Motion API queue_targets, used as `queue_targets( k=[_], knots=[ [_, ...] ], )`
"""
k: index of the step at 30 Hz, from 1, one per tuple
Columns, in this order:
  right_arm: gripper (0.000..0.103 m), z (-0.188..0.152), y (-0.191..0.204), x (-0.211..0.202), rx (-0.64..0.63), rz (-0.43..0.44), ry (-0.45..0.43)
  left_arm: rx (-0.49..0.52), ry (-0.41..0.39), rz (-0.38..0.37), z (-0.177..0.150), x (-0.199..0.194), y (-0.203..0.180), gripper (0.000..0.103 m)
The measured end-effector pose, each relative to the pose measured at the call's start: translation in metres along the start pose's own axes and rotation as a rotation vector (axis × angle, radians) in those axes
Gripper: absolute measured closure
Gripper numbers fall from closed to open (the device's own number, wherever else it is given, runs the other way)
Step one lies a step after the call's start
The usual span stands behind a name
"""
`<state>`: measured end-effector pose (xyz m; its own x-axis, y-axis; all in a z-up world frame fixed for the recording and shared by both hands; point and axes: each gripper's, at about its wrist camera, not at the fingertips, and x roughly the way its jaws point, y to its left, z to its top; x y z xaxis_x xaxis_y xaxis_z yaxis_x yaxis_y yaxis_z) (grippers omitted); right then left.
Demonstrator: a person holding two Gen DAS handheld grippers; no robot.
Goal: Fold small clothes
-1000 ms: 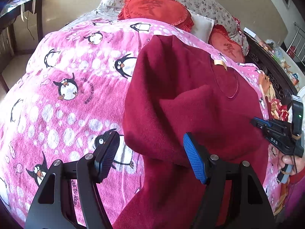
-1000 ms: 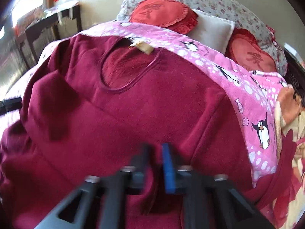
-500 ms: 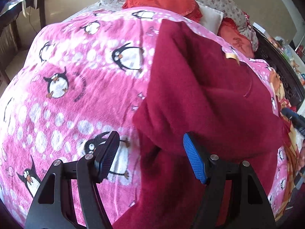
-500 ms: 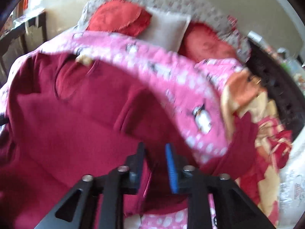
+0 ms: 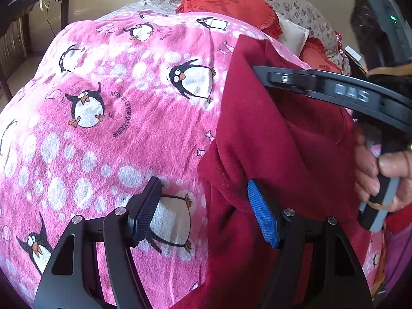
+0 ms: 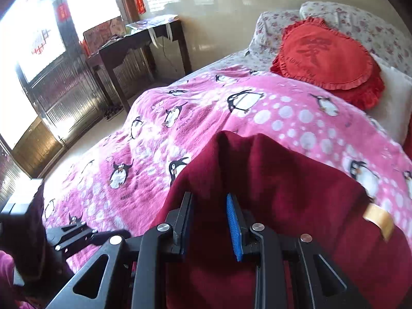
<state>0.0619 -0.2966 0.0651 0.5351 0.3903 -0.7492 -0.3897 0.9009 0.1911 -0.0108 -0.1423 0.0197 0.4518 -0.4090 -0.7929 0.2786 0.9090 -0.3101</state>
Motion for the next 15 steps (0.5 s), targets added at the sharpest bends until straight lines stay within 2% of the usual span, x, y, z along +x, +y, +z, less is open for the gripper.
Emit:
queue_targets(
  k=[1,5,7,9,11,12,13,14,15],
  knots=[
    [0.100,0.005,-0.001,0.007,0.000,0.014,0.011,0.002,-0.006,-0.005,-0.001,-0.001,0.001,0.033],
    [0.100,0.019,0.011,0.009,-0.046,-0.028,-0.030,0.000,-0.029,-0.011,-0.005,-0.004,0.006,0.033],
    [0.100,0.029,0.011,0.016,0.000,-0.047,-0.047,0.011,-0.030,0.001,-0.004,-0.003,0.005,0.033],
    [0.100,0.033,0.006,0.035,0.039,-0.070,-0.021,0.020,-0.026,0.011,-0.001,-0.003,0.002,0.033],
    [0.100,0.029,0.008,0.042,0.032,-0.099,-0.032,0.037,-0.015,0.019,0.000,-0.006,-0.001,0.033],
    [0.096,0.025,0.009,0.033,0.035,-0.103,-0.049,0.045,-0.014,0.027,0.001,-0.009,-0.002,0.033],
    [0.079,0.021,0.010,0.022,0.045,-0.105,-0.051,0.052,-0.020,0.040,0.001,-0.014,-0.003,0.033],
    [0.070,0.014,0.010,0.007,0.053,-0.117,-0.051,0.060,-0.028,0.044,0.004,-0.019,-0.006,0.033],
    [0.066,0.005,0.011,-0.007,0.055,-0.128,-0.054,0.074,-0.047,0.040,0.006,-0.025,-0.009,0.033]
  ],
)
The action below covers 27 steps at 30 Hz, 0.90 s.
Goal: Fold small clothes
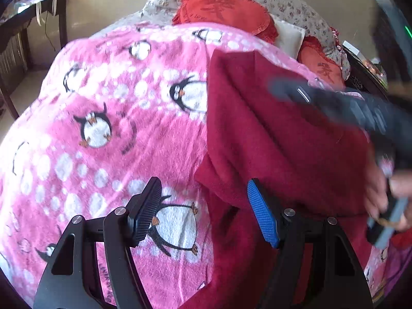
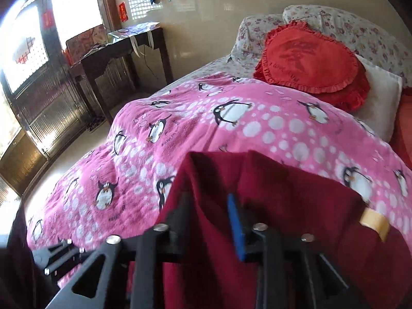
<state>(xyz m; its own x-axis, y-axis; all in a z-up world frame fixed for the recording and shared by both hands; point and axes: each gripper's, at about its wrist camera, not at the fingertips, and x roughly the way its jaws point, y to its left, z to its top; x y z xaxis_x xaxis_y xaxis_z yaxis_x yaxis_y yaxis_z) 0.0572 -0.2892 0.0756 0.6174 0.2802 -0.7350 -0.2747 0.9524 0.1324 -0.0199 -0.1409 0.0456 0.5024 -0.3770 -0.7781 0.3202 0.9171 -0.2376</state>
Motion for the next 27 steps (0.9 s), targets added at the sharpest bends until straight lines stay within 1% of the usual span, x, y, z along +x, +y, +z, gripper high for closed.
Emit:
queue_targets(
  k=[2,3,6,8,9,11,12,14,15,16,17,18,20,21,22,25,26,27],
  knots=[
    [0.066,-0.034,-0.007,-0.040,-0.006,-0.033,0.003,0.031,-0.042,-0.002,0.005,-0.012,-0.008,0.033],
    [0.066,-0.048,-0.010,-0.053,-0.006,-0.050,0.004,0.047,-0.056,-0.006,0.008,-0.015,-0.012,0.033],
    [0.066,-0.105,-0.034,-0.087,0.020,-0.169,0.056,0.074,-0.068,-0.031,0.016,-0.014,-0.026,0.033],
    [0.066,-0.135,-0.055,-0.103,0.054,-0.256,0.085,0.084,-0.035,-0.040,0.017,-0.001,-0.037,0.033],
    [0.066,-0.149,-0.070,-0.108,0.092,-0.295,0.102,0.089,-0.001,-0.043,0.016,0.010,-0.042,0.033],
    [0.066,-0.167,-0.094,-0.109,0.161,-0.364,0.133,0.098,0.072,-0.010,0.015,0.033,-0.051,0.033],
    [0.066,-0.176,-0.106,-0.110,0.199,-0.360,0.136,0.121,0.082,0.017,0.013,0.040,-0.056,0.033],
    [0.066,-0.179,-0.111,-0.118,0.233,-0.323,0.100,0.171,0.072,0.067,0.013,0.039,-0.068,0.033],
    [0.066,-0.178,-0.111,-0.124,0.247,-0.304,0.108,0.173,0.075,0.069,0.015,0.036,-0.072,0.033],
    [0.066,-0.176,-0.113,-0.131,0.254,-0.287,0.098,0.163,0.074,0.055,0.017,0.033,-0.074,0.033],
    [0.066,-0.175,-0.117,-0.143,0.261,-0.287,0.065,0.146,0.071,0.034,0.019,0.029,-0.075,0.033],
    [0.064,-0.173,-0.120,-0.152,0.269,-0.310,0.040,0.131,0.066,0.022,0.020,0.024,-0.075,0.033],
    [0.062,-0.178,-0.147,-0.179,0.328,-0.418,0.007,0.122,0.047,0.011,0.023,0.016,-0.079,0.033],
    [0.058,-0.179,-0.158,-0.184,0.358,-0.457,0.003,0.121,0.039,0.005,0.023,0.013,-0.082,0.033],
    [0.056,-0.183,-0.181,-0.194,0.414,-0.524,0.004,0.121,0.036,-0.002,0.024,0.012,-0.084,0.033],
    [0.056,-0.193,-0.243,-0.212,0.540,-0.691,0.028,0.131,0.045,-0.019,0.024,0.010,-0.092,0.033],
    [0.056,-0.194,-0.261,-0.216,0.572,-0.728,0.035,0.137,0.050,-0.020,0.023,0.011,-0.094,0.033],
    [0.053,-0.194,-0.283,-0.218,0.611,-0.761,0.048,0.142,0.056,-0.022,0.021,0.011,-0.098,0.033]
  ],
)
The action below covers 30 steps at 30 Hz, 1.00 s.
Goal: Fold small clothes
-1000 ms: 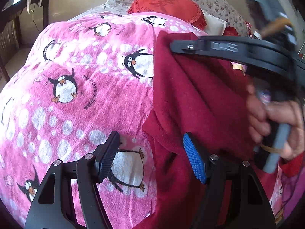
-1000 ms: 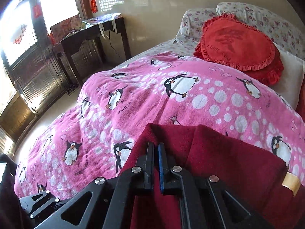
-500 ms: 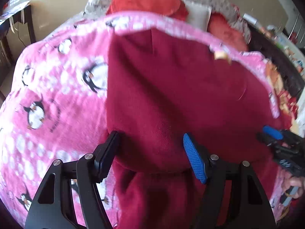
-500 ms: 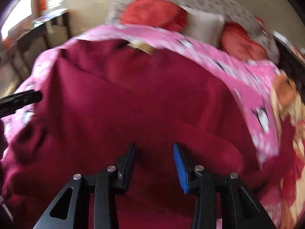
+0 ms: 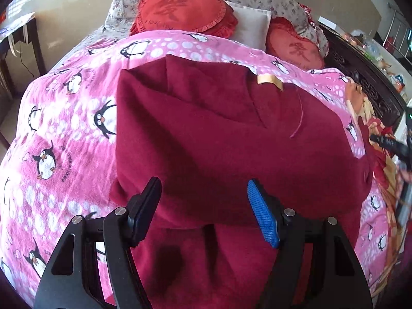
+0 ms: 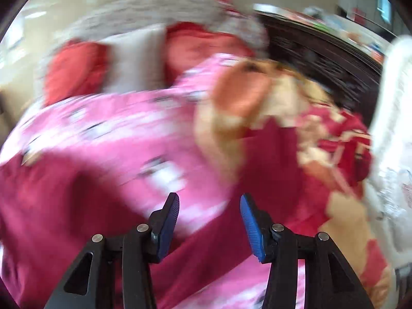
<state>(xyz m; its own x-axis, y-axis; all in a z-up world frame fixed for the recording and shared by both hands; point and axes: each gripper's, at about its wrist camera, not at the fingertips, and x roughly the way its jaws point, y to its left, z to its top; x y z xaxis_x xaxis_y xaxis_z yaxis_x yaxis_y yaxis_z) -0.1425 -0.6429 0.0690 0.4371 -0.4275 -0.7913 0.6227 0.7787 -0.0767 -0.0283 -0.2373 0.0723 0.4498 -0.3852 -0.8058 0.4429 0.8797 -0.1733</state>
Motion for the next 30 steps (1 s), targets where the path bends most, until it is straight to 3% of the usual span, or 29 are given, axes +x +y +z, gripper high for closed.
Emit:
queue_targets(
  k=[2,7,8,9,10,12,15,18,26,30],
  knots=[
    [0.049,0.022,-0.022,0.026,0.059,-0.031,0.052,0.009,0.010,-0.002,0.000,0.003,-0.005,0.033],
    [0.052,0.045,-0.059,0.077,0.226,0.033,0.120,0.019,0.030,0.003,-0.006,0.009,-0.008,0.033],
    [0.060,0.045,-0.066,0.086,0.252,0.038,0.129,0.020,0.032,0.005,-0.006,0.010,-0.009,0.033],
    [0.087,0.043,-0.072,0.091,0.266,0.045,0.142,0.019,0.033,0.006,-0.006,0.012,-0.009,0.033],
    [0.094,0.041,-0.074,0.094,0.279,0.063,0.159,0.015,0.034,0.005,-0.006,0.013,-0.008,0.033],
    [0.096,0.032,-0.085,0.090,0.313,0.104,0.151,0.005,0.039,0.002,-0.008,0.015,-0.006,0.033],
    [0.097,0.022,-0.101,0.068,0.323,0.124,0.091,-0.009,0.040,-0.006,-0.008,0.015,-0.003,0.033],
    [0.097,0.007,-0.115,0.019,0.371,0.195,-0.001,-0.017,0.028,-0.014,-0.008,0.010,-0.002,0.033],
    [0.097,-0.021,-0.131,-0.096,0.422,0.477,-0.226,-0.048,-0.006,-0.027,-0.010,-0.012,0.006,0.033],
    [0.097,-0.023,-0.117,-0.136,0.373,0.634,-0.281,-0.078,-0.030,-0.022,-0.006,-0.024,0.018,0.033]
  ],
)
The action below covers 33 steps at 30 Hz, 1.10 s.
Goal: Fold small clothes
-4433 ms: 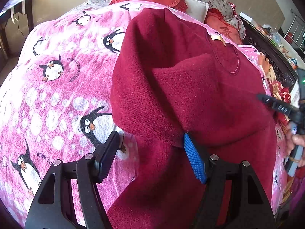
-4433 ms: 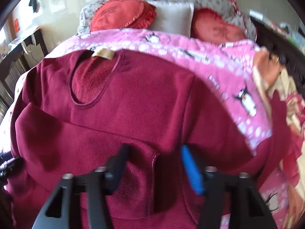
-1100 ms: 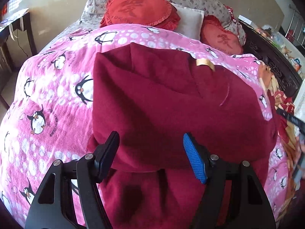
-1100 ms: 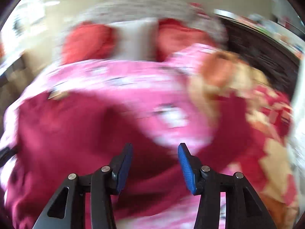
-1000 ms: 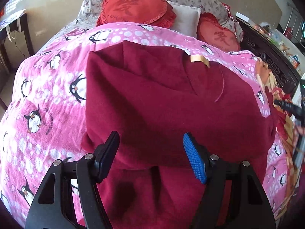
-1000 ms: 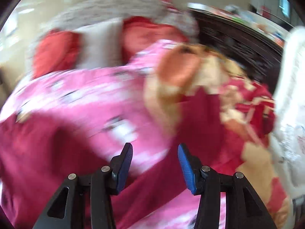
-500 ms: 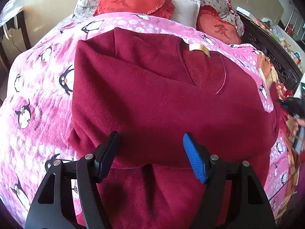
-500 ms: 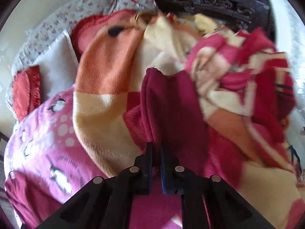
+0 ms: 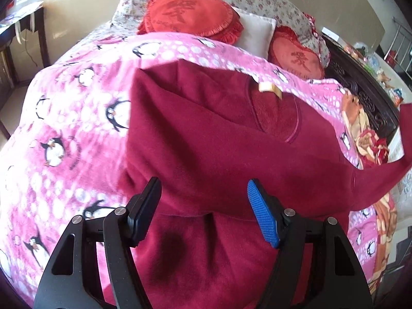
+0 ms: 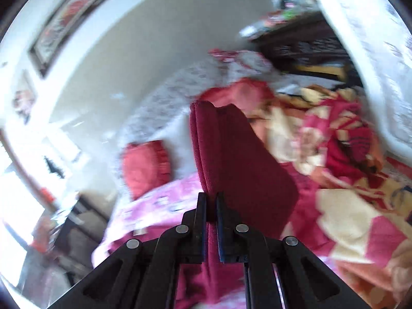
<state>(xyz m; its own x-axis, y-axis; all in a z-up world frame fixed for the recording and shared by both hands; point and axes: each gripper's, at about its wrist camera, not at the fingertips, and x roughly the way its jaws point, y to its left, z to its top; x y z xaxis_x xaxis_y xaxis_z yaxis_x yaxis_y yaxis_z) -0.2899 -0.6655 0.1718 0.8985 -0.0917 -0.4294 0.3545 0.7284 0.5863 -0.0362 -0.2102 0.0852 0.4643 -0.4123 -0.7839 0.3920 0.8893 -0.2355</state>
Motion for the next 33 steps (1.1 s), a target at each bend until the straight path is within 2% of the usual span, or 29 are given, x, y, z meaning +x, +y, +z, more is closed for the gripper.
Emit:
queue_targets(
  k=[5,8,10,12,14,15,16,18,20,22,26,31,32,33],
  knots=[
    [0.097,-0.011,0.089,0.007,-0.172,0.200,0.079,-0.065,-0.063,-0.010,0.007,-0.022,0.022,0.033],
    [0.097,-0.031,0.146,0.035,-0.270,0.336,0.168,-0.092,-0.099,-0.011,0.011,-0.031,0.033,0.033],
    [0.097,-0.058,0.182,0.069,-0.308,0.415,0.241,-0.108,-0.111,-0.009,0.014,-0.033,0.039,0.033],
    [0.097,-0.088,0.208,0.106,-0.344,0.443,0.309,-0.128,-0.108,-0.017,0.016,-0.032,0.046,0.033],
    [0.097,-0.134,0.225,0.154,-0.319,0.487,0.415,-0.140,-0.094,-0.021,0.016,-0.026,0.049,0.033],
    [0.095,-0.158,0.229,0.179,-0.308,0.477,0.486,-0.142,-0.086,-0.026,0.017,-0.022,0.050,0.033],
    [0.088,-0.182,0.231,0.203,-0.299,0.436,0.563,-0.140,-0.077,-0.032,0.017,-0.019,0.050,0.033],
    [0.079,-0.219,0.230,0.229,-0.317,0.314,0.661,-0.131,-0.063,-0.045,0.016,-0.014,0.049,0.033],
    [0.073,-0.225,0.228,0.221,-0.356,0.300,0.644,-0.116,-0.058,-0.049,0.015,-0.008,0.046,0.033],
    [0.054,-0.219,0.228,0.200,-0.415,0.310,0.619,-0.103,-0.045,-0.054,0.014,0.000,0.042,0.033],
    [0.054,-0.197,0.215,0.165,-0.475,0.304,0.550,-0.034,-0.037,-0.036,0.021,0.017,0.026,0.033],
    [0.054,-0.173,0.175,0.144,-0.427,0.248,0.512,-0.013,0.028,-0.016,0.029,0.052,0.022,0.034],
    [0.054,-0.171,0.167,0.139,-0.410,0.240,0.502,-0.008,0.028,-0.020,0.030,0.055,0.021,0.036],
    [0.054,-0.167,0.161,0.135,-0.391,0.235,0.494,-0.005,0.016,-0.027,0.031,0.055,0.020,0.042]
  ],
)
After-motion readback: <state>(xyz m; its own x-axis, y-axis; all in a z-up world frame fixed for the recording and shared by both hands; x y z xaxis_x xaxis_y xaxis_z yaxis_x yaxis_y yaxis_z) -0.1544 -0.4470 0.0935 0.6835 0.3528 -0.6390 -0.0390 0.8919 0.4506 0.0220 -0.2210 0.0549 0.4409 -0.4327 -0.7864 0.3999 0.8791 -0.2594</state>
